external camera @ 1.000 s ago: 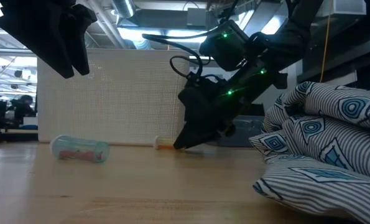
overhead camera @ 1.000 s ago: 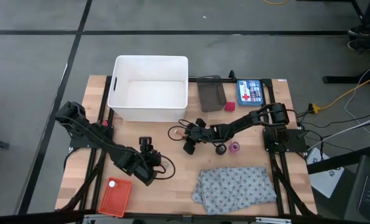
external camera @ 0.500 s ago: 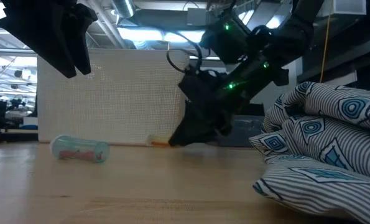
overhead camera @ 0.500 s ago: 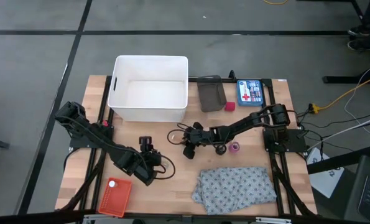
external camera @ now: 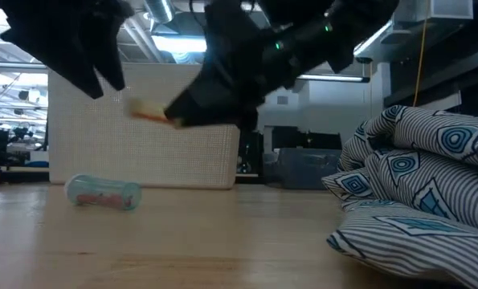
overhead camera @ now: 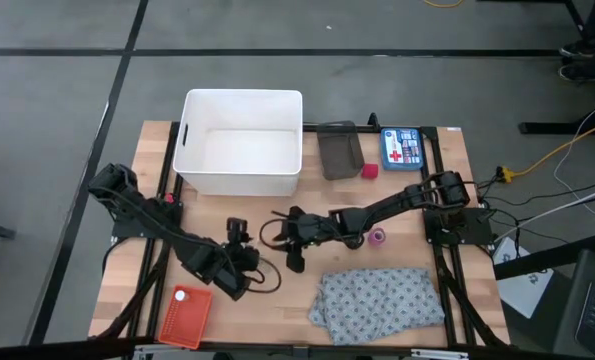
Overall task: Pick & place medical supplies in basket/bin
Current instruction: Put the yellow pill bottle into the orange bin
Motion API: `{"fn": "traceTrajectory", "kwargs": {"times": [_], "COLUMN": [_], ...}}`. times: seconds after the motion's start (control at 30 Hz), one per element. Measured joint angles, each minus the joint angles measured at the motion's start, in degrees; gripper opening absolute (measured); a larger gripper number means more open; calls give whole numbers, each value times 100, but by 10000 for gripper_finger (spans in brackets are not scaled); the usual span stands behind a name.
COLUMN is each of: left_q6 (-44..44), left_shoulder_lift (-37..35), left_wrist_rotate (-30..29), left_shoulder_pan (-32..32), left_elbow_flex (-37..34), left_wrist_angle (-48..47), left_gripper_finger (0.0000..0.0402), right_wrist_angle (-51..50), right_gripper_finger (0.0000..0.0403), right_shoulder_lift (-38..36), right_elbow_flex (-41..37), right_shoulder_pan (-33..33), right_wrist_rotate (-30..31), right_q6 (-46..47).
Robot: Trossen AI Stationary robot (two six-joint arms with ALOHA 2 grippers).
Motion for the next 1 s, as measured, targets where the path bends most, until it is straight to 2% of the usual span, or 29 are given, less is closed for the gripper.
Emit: {"fn": "traceTrajectory", "kwargs": {"times": [0.1,0.2,0.33,0.57,0.8,1.0], "left_q6": [451,935,1132,1263,995,981], "left_shoulder_lift": [1,1,1,1,1,1], "left_wrist_rotate": [-875,-1359,-1389,-1414,-1799,-2101], "left_shoulder_pan": [-183,-376,-508,-747,-867,-904], "left_elbow_flex": [0,0,0,2,-4,-4], "left_wrist_angle": [3,-23,-5,-138,-461,-511], "left_gripper_finger": [198,198,198,198,198,198], "right_wrist_angle": [-9,-20,-42,4,14,-17], "right_gripper_finger": [97,104,114,97,110,102], "right_shoulder_lift": [0,0,0,-133,-284,-284], "right_elbow_flex": [124,216,332,549,618,616], "right_shoulder_pan": [32,32,5,-42,-5,9], "right_wrist_rotate": [-206,-330,-620,-1127,-1292,-1272], "right_q6": [-40,-103,-114,-205,-279,-260]}}
